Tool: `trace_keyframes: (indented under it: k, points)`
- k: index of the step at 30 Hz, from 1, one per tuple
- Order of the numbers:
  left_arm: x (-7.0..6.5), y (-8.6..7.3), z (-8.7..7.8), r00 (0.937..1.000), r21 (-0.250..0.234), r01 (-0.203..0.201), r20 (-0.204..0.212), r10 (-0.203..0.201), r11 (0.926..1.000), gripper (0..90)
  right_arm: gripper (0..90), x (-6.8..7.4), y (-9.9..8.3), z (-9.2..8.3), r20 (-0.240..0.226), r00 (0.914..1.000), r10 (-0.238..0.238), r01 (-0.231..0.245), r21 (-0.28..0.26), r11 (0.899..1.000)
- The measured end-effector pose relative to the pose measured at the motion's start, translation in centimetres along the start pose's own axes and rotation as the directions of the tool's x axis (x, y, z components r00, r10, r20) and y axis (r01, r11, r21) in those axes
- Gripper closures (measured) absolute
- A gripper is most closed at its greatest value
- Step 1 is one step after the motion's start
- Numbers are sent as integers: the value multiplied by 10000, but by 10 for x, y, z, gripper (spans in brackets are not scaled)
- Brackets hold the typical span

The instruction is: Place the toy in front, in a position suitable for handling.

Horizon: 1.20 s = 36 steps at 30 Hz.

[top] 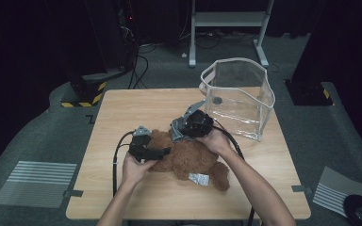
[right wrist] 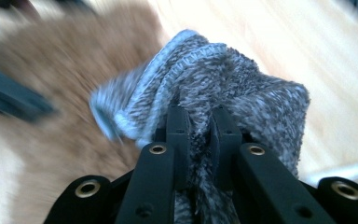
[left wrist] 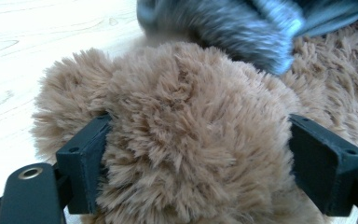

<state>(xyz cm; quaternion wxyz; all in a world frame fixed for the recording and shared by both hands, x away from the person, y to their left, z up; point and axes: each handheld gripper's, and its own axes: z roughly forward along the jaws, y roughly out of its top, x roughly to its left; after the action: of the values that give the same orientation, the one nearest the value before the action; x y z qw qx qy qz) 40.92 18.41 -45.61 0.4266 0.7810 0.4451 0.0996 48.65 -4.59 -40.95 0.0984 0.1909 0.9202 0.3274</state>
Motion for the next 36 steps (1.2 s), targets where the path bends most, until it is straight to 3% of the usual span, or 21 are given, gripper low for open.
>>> trace_keyframes:
  k: [3,6,8,11,14,18,23,29,33,36]
  points:
    - [0,0,0,10000,7,-7,5,7,10000,162,809,-12,-12,10,510,9984,259,-307,948,9950]
    - [0,0,0,10000,-17,5,13,-5,10000,162,809,-25,-30,4,965,9928,712,-819,1122,9903]
    - [0,0,1,10000,-53,65,12,-65,10000,161,809,-27,-35,-7,971,9910,926,-999,732,9923]
    - [0,1,1,10000,-34,93,-4,-93,10000,160,809,-22,-29,-21,793,9932,857,-857,-25,9963]
    - [0,1,1,10000,-19,96,-28,-96,10000,160,810,-10,-20,-33,314,9972,684,-654,-886,9939]
    - [0,1,1,9999,-5,106,-41,-106,9999,160,809,3,-16,-30,49,9996,269,-264,-839,9961]
    - [1,0,1,9999,-1,165,0,-165,9999,159,809,1,-31,-36,-261,9989,381,-403,-928,9949]
    - [1,1,1,9997,-40,239,-88,-239,9997,160,809,-5,-61,-66,165,9977,658,-636,-1124,9916]
    - [1,2,2,9994,-69,347,-83,-348,9994,158,809,4,-53,-71,104,9990,442,-421,-1537,9872]
    - [3,2,1,9993,43,356,-105,-356,9994,157,809,14,-37,-58,-294,9996,15,-57,-1460,9893]
